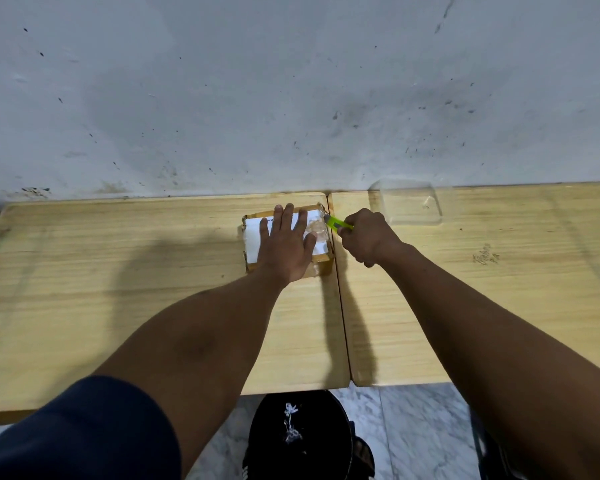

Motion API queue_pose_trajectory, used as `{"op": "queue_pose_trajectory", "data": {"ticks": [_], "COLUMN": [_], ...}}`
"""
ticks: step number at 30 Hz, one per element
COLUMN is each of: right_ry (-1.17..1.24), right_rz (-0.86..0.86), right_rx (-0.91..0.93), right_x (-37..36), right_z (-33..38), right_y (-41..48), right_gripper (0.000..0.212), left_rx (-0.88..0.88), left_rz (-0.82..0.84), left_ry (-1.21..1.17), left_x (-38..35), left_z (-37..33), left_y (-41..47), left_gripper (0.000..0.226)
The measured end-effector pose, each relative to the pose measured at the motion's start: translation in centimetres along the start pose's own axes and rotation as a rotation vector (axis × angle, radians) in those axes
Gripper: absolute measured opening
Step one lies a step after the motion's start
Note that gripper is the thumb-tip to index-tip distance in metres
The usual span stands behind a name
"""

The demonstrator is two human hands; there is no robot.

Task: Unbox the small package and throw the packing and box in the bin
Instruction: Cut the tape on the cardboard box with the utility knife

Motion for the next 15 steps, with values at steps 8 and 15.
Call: {"op": "queue_pose_trajectory", "data": {"ticks": [8,15], "right_ry": [-0.074,-0.085], "right_rz": [-0.053,-0.091], "right_rx": [-0.021,-0.017], "right_x": [-0.5,-0.5], "right_z": [0.0,-0.2], "right_y": [-1.6,-2.4], "right_gripper": [0.017,0.023], "left_rx": [-0.008,-0.007], "left_rz": [0.034,0.04], "left_ry": [-0.003,0.003], "left_x": [0.1,0.0], "left_z": [-0.3,-0.2], "left_y": [-0.2,-0.1], "left_gripper": [0.058,0.058]}}
Point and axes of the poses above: each hand's wrist, its own y-axis towards the middle knuckle, its own x-axis out of the back of the hand, z = x × y, the point moved 2 cm from there along y, towards the middle knuckle, and after that the axes turned 10 degrees about -x, right-handed, at the moved point
